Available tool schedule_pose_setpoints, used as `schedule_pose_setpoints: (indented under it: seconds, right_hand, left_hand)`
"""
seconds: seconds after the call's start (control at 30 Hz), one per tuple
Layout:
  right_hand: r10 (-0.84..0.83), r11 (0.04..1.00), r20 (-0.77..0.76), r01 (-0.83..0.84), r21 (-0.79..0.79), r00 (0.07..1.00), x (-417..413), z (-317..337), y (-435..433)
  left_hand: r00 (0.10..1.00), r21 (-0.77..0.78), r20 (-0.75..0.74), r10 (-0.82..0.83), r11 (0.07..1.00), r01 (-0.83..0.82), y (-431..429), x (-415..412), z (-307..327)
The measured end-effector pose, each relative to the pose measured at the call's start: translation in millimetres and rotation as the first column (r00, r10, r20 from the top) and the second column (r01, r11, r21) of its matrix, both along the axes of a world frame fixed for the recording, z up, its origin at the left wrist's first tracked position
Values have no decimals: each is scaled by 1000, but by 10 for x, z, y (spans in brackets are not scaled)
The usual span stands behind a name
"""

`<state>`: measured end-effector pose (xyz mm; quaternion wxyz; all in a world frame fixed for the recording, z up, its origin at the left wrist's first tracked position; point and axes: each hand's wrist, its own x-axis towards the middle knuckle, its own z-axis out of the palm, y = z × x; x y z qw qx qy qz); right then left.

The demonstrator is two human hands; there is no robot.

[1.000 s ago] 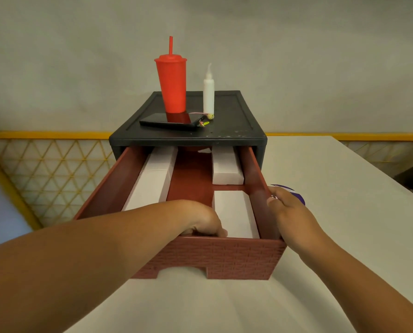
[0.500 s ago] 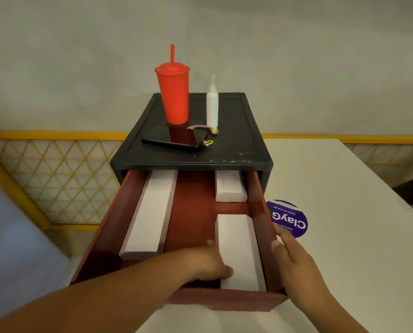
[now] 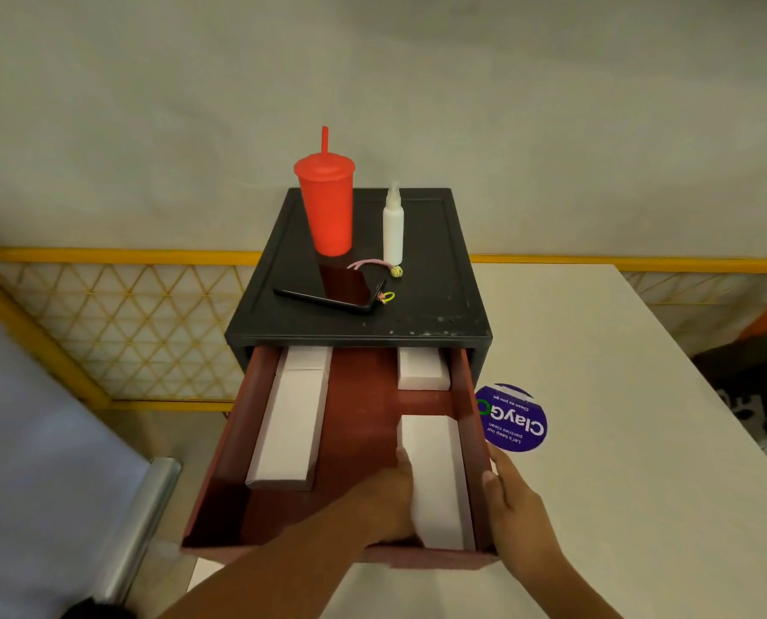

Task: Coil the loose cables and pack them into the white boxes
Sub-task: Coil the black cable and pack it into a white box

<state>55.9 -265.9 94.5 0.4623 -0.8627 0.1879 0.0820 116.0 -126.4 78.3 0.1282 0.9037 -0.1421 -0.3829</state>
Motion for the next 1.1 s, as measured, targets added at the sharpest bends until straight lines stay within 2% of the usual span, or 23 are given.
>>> schedule_pose_setpoints:
  seconds: [0.07, 0.23, 0.47, 0.57, 0.7, 0.8, 0.93, 1.0, 1.1]
  right_hand:
    - [7, 1000, -14, -7, -16, 1000, 2, -3, -6]
    - [50, 996, -10, -51, -75, 999, 5, -63, -35]
    - [73, 995, -31, -75, -63, 997, 33, -145, -87]
    - [75, 995, -40, -78, -58, 996, 52, -191, -119]
    - [82, 996, -62, -85, -38, 995, 89, -251, -139]
    - [100, 995, -76, -99, 11, 992, 112, -252, -172]
    - [129, 990, -162, -135, -29, 978, 158, -344, -248]
    - [160, 983, -193, -174, -60, 968, 177, -338, -265]
    - [176, 977, -240, -198, -74, 955, 196, -367, -279]
  left_hand:
    - [998, 26, 60, -30, 999, 29, 13, 5, -10]
    - [981, -95, 179, 73, 994, -57, 77, 140, -74]
    - [966, -79, 258, 7, 997, 14, 43, 327, -184]
    - [985, -154, 162, 54, 988, -29, 41, 388, -170]
    - [978, -234, -85, 192, 950, -207, -19, 614, -177]
    - [948, -255, -134, 288, 914, -314, -95, 890, -278]
    - [834, -401, -258, 489, 731, -552, -218, 1181, -382]
    - [795, -464, -258, 549, 652, -600, -267, 1298, -453]
    - [761, -495, -259, 595, 594, -634, -293, 1415, -520]
